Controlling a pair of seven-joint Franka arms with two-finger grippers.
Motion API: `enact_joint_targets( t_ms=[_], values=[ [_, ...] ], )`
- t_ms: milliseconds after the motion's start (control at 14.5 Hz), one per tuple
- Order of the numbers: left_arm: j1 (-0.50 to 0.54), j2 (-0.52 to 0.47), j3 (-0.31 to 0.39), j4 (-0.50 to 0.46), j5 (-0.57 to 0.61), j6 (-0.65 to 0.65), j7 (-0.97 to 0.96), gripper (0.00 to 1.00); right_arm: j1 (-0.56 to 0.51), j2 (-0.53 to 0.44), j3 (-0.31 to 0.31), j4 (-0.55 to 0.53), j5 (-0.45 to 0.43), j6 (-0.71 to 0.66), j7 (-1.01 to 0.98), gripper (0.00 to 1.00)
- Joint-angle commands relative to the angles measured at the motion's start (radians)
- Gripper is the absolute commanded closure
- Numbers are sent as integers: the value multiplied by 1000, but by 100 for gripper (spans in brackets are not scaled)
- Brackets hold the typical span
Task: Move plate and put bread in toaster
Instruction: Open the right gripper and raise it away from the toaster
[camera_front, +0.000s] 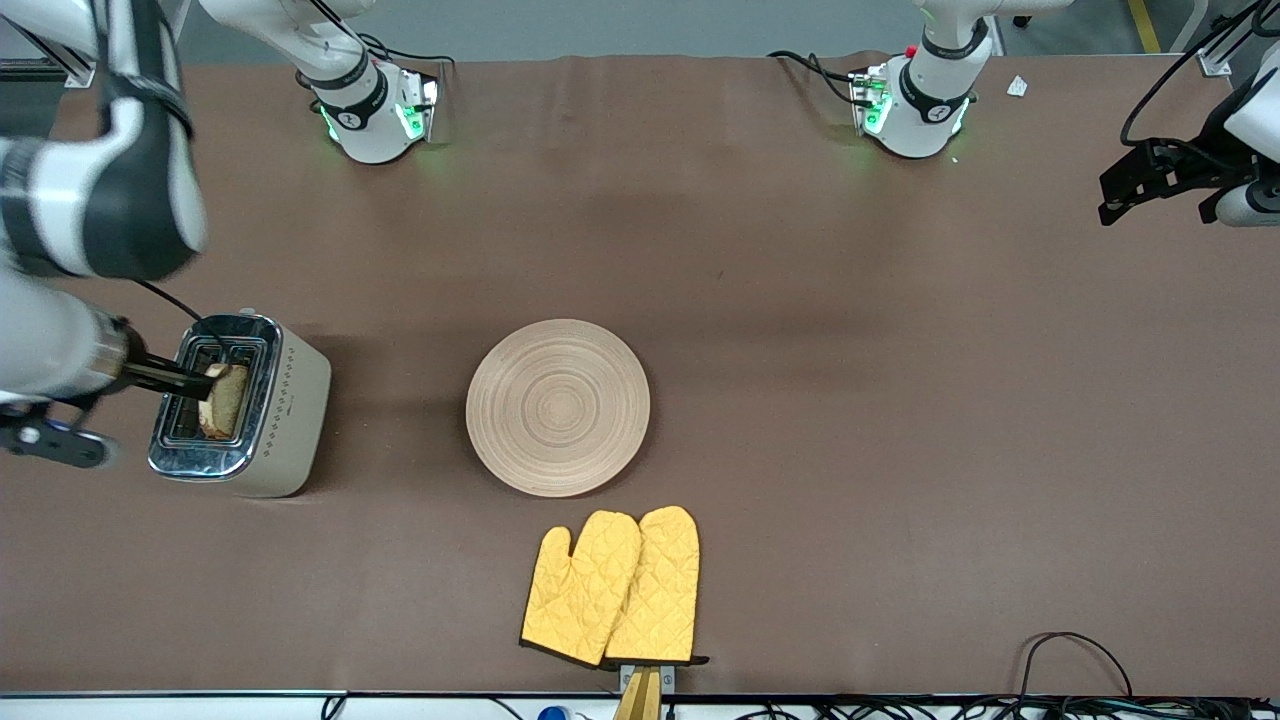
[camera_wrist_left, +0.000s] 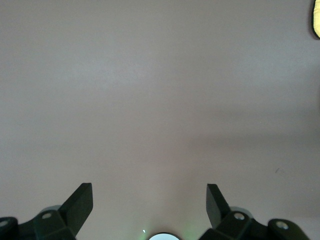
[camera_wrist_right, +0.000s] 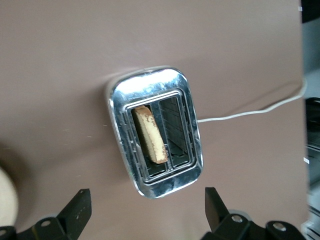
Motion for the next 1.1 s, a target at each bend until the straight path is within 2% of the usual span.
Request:
enact_joint_targets(
  t_ms=[0,138,345,414,690,966,1034],
  values=[
    [-5,-4,5,6,0,7,22,0,-118,-111,17,-83,171,46,-96,0],
    [-4,-1,3,8,0,6,22,0,-173,-201,15,-189,240,93,-168,0],
    [-5,1,3,8,-4,6,10,0,-180,-391,15,-460,247,248,-208,0],
    [-5,1,3,8,-6,4,8,0,-176,-422,15,-500,247,262,-210,0],
    [-2,1,3,8,-14,0,14,0,-153,-433,18,-504,244,244,-210,0],
    [-11,3,0,8,-15,0,14,0,-137,-441,20,-501,152,230,-294,0],
    [-13,6,-1,8,-27,0,14,0,-138,-453,18,-504,152,221,-307,0]
  ],
)
